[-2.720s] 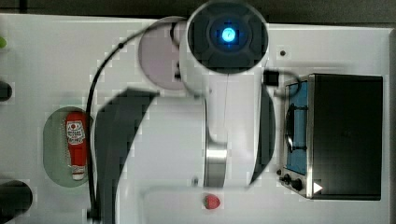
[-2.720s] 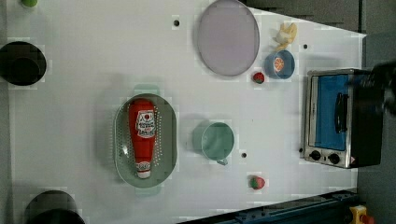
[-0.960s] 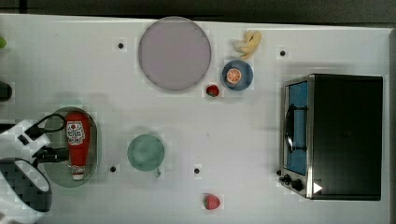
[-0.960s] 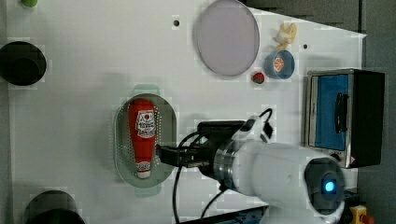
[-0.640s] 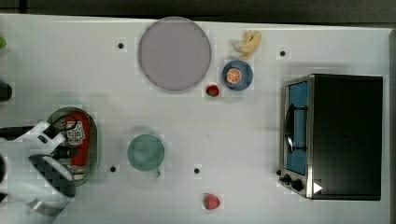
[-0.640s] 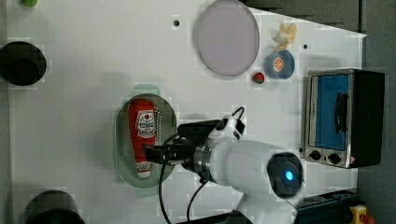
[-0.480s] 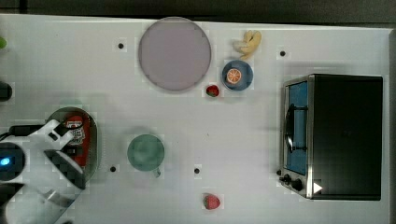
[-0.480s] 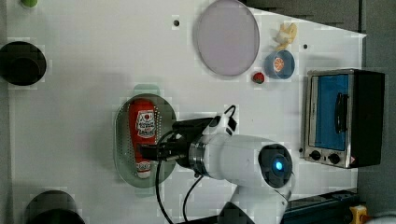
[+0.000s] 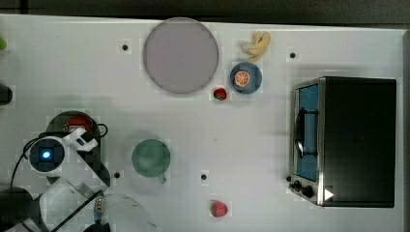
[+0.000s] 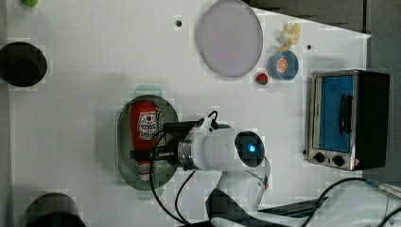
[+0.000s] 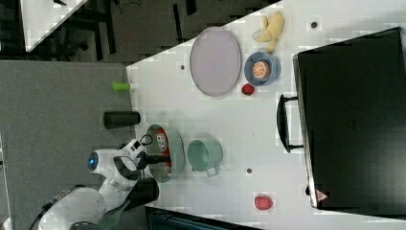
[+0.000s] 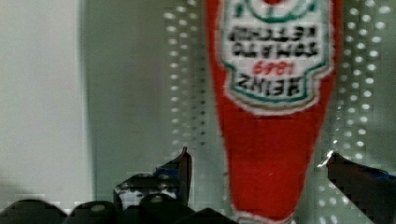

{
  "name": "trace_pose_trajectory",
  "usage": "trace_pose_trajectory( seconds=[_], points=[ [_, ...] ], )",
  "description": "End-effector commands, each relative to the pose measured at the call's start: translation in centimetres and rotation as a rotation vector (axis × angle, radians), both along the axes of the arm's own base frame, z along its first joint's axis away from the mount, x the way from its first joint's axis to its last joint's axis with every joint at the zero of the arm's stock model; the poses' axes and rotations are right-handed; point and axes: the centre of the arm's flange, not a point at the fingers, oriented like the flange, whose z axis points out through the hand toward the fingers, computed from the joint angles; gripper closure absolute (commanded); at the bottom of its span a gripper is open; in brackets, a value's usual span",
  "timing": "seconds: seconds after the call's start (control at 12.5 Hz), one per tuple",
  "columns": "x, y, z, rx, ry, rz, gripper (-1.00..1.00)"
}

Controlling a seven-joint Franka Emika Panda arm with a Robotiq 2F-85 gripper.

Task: Pick ketchup from strainer and place it on the table

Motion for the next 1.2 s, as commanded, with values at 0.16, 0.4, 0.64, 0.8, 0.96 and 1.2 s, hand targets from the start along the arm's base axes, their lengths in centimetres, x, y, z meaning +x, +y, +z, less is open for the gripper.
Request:
trace_pose_trajectory(
  seconds=[0.16, 0.4, 0.64, 0.8, 0.96, 1.2],
  points=[
    [1.3, 1.4, 0.2, 0.016, -0.025, -0.066, -1.0],
    [1.4, 1.2, -1.3, -0.016, -0.026, -0.063, -0.92],
    [1.7, 1.9, -0.4, -0.001, -0.05, -0.061, -0.2],
    [2.2, 2.1, 1.4, -0.004, -0.075, -0.057, -0.12],
    [2.8, 2.5, 5.2, 0.005, -0.118, -0.07, -0.12],
    [4.2, 1.2, 12.1, -0.011, -0.146, -0.156, -0.12]
  ],
)
